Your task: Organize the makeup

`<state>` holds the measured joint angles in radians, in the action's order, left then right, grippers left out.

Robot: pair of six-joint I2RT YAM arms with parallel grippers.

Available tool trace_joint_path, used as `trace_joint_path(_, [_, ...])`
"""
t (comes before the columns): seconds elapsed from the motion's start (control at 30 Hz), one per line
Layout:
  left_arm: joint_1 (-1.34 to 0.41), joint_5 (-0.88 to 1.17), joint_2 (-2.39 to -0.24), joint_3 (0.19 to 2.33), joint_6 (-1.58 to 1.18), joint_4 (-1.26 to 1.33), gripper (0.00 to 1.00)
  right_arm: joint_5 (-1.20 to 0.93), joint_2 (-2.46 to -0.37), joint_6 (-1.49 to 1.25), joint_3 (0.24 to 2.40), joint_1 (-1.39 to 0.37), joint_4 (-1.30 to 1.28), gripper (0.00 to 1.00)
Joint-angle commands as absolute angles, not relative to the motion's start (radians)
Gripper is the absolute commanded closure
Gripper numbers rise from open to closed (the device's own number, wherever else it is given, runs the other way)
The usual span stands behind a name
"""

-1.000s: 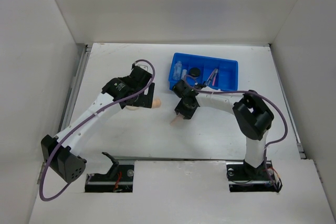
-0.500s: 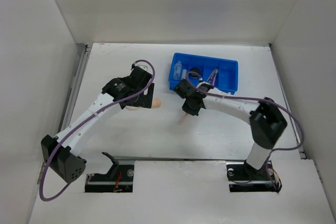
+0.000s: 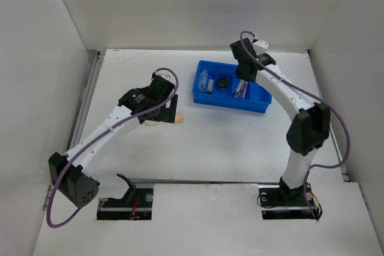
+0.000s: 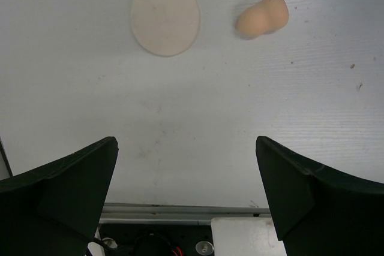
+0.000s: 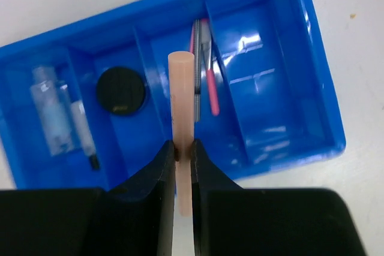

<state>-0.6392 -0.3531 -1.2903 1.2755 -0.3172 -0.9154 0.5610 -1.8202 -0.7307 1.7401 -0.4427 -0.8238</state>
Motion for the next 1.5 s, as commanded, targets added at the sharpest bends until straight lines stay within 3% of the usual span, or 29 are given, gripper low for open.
trace_joint_path(0.0, [-0.638,-0.350,-1.290,1.296,-0.337,-0.910,0.01,0.638,-1.940,-0.609,1.874,-0.408,-0.854,0.95])
trace_joint_path(0.13, [-0.638,-0.341,-1.290,1.296,-0.337,-0.919,0.01,0.629,-2.032,-0.598,1.951,-0.367,-0.854,0.92])
trace_joint_path(0.33, [-0.638,-0.380,-1.290,1.305,-0.328,-0.943,0.01,0.611,-2.103,-0.580,2.034,-0.344,-0.842,0.71])
trace_joint_path(0.5, [-0.638,-0.399,-1.290,1.327,-0.339,-0.953,0.01,0.572,-2.082,-0.534,2.065,-0.344,-0.842,0.60])
trace_joint_path(0.57, [-0.638,-0.437,-1.290,1.327,-0.339,-0.962,0.01,0.563,-2.025,-0.534,2.037,-0.362,-0.842,0.52])
trace_joint_path(0.63, [-0.629,-0.552,-1.290,1.353,-0.356,-1.002,0.01,0.542,-1.973,-0.511,1.987,-0.400,-0.798,0.52])
trace_joint_path(0.8, [-0.465,-0.572,-1.299,1.381,-0.439,-1.045,0.01,0.362,-1.820,-0.489,1.783,-0.538,-0.724,0.51])
trace_joint_path(0.9, [-0.372,-0.525,-1.289,1.381,-0.509,-1.045,0.01,0.253,-1.795,-0.500,1.683,-0.685,-0.654,0.40])
trace_joint_path(1.03, [-0.205,-0.483,-1.289,1.359,-0.583,-1.054,0.01,0.204,-1.847,-0.613,1.704,-0.843,-0.676,0.27])
trace_joint_path(1.13, [-0.129,-0.447,-1.253,1.341,-0.615,-1.054,0.01,0.225,-1.894,-0.748,1.739,-0.926,-0.686,0.26])
trace_joint_path(1.47, [-0.086,-0.387,-1.129,1.321,-0.563,-1.002,0.01,0.225,-2.190,-0.784,1.965,-0.917,-0.712,0.16])
